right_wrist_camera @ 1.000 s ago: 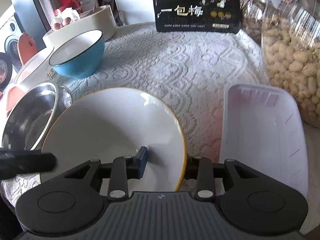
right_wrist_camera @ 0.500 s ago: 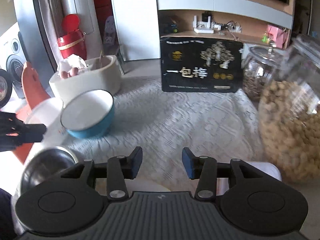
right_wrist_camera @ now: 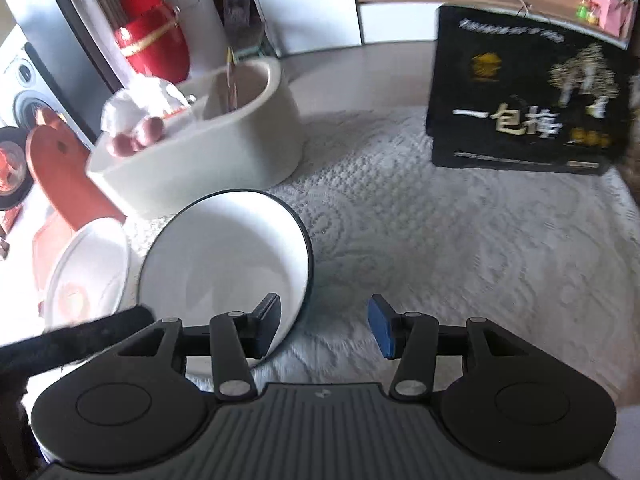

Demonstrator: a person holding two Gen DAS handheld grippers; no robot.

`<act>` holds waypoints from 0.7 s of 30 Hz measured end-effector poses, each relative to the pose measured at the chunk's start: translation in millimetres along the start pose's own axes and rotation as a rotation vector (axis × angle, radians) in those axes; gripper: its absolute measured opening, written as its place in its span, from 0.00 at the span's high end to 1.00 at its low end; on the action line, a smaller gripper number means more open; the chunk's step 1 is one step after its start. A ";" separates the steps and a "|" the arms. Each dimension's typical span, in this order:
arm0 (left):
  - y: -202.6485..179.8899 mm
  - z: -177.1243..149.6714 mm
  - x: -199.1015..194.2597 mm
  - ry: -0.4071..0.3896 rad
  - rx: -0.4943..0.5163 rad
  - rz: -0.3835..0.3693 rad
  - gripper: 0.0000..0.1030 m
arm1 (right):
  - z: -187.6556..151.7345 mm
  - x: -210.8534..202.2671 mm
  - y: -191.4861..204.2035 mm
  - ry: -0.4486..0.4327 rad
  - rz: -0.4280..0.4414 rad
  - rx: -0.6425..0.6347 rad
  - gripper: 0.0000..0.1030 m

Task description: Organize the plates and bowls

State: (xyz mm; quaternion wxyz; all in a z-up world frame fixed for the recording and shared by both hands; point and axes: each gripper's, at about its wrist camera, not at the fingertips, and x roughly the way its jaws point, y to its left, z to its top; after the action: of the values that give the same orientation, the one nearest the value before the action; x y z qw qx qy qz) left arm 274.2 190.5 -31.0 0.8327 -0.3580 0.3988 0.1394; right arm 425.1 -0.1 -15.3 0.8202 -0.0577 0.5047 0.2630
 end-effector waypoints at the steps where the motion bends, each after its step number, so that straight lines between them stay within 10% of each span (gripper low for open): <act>1: -0.4 2.3 -0.9 0.003 0.010 -0.003 0.72 | 2.7 7.9 2.0 0.010 -0.009 0.004 0.53; 9: -32.3 50.1 -14.2 0.018 0.266 -0.003 0.72 | -1.5 16.1 3.8 0.054 0.026 0.029 0.53; 21: -40.9 73.2 71.2 0.097 0.425 0.151 0.70 | -11.0 28.4 -7.0 0.122 0.106 0.138 0.64</act>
State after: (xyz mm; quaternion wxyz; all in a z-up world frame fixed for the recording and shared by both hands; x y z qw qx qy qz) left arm 382.5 209.6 -34.4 0.8564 -0.1502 0.4844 0.0966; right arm 429.7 0.6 -46.2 0.7748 0.0098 0.5731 0.2667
